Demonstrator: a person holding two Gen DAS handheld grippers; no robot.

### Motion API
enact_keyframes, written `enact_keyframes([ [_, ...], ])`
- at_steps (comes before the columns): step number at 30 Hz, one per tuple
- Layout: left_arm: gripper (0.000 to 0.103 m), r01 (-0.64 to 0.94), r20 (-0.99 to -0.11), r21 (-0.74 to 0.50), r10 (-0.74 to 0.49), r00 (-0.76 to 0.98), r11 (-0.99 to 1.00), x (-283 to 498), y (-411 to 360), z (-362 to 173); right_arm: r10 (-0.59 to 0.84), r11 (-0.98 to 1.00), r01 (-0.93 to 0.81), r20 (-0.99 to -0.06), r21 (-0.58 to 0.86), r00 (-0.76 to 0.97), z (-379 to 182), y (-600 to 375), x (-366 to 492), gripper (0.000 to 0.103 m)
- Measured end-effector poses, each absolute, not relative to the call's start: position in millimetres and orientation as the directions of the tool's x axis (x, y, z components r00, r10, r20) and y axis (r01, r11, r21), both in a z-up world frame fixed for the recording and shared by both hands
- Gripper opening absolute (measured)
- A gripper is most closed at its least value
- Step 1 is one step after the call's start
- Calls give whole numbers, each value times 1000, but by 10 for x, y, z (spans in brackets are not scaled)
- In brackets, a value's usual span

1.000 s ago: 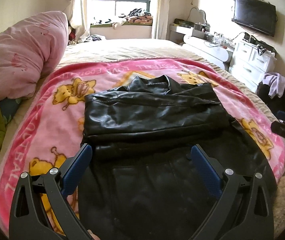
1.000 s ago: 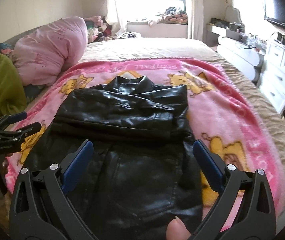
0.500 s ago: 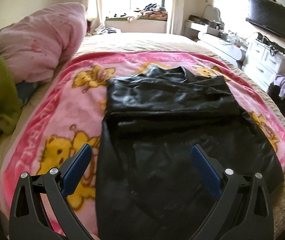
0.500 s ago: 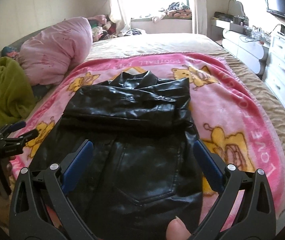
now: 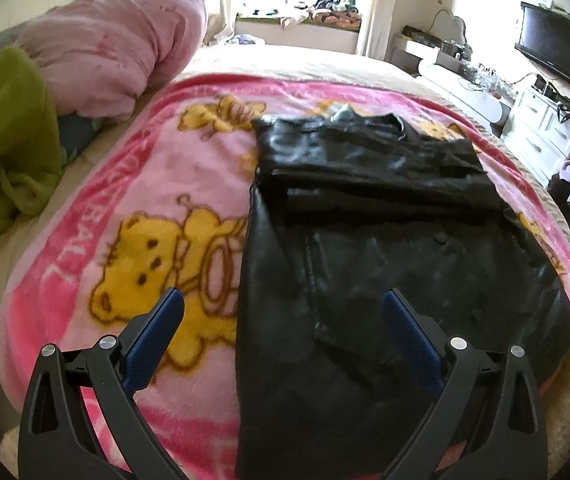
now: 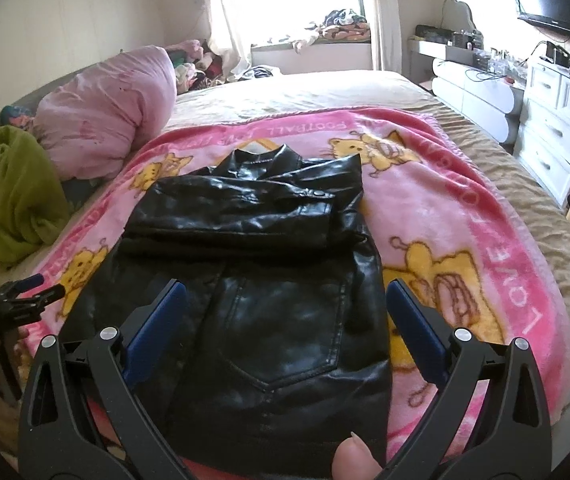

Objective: Fold large clothes
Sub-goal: 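Grasp the jacket hem with both tools and lift it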

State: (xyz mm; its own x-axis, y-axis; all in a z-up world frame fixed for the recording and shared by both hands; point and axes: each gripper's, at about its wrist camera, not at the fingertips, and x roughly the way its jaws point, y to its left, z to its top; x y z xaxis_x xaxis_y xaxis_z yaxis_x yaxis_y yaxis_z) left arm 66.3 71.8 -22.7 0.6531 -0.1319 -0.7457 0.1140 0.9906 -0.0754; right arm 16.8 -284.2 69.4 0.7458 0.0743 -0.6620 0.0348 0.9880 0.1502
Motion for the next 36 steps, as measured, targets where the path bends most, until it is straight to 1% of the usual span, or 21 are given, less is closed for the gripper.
enact_keyframes([
  [3,99,105,-760,-91,-137,635,990,645,816,-338,93,984,36,-679,173,729,605,-2898,154,94],
  [7,99,89,-779,-105,-138,611,990,640,935,-500,90,986,37,-716,160,692,422,-3006,121,94],
  [12,99,76,-793,-170,-183,582,982,612,1072,-681,90,988,39,-766,149,636,116,-3186,49,94],
  [15,99,78,-804,-182,-194,561,980,591,1100,-762,117,983,44,-787,180,606,-38,-3296,-8,94],
  [18,99,102,-807,-215,-236,541,971,549,1089,-815,142,976,52,-799,211,584,-179,-3375,-82,94],
  [21,99,131,-808,-253,-284,516,959,482,1033,-861,196,963,44,-806,265,559,-322,-3420,-150,93],
  [23,99,154,-811,-274,-314,494,949,438,977,-911,229,955,42,-819,295,527,-440,-3415,-184,87],
  [24,99,159,-814,-274,-317,487,948,422,953,-935,237,954,36,-821,298,519,-476,-3401,-194,86],
  [27,99,162,-822,-261,-307,480,952,384,906,-1005,259,954,4,-827,301,499,-557,-3331,-250,76],
  [30,97,151,-815,-276,-314,487,949,362,918,-1026,284,946,-9,-818,323,499,-570,-3322,-308,63],
  [31,95,147,-812,-283,-318,489,948,351,922,-1027,296,943,-15,-813,334,501,-565,-3325,-321,54],
  [32,83,144,-812,-285,-319,490,948,345,928,-1030,309,938,-23,-807,345,504,-562,-3324,-342,49],
  [33,77,138,-813,-286,-316,490,948,333,936,-1035,312,939,-34,-803,343,508,-558,-3311,-368,44],
  [34,71,134,-812,-290,-318,490,948,328,941,-1037,314,939,-42,-799,342,513,-558,-3307,-364,33],
  [35,61,138,-808,-302,-330,488,943,322,940,-1036,319,936,-45,-790,349,524,-540,-3318,-382,24],
  [36,55,139,-805,-314,-341,485,939,316,941,-1032,337,928,-50,-774,370,537,-517,-3346,-403,21],
])
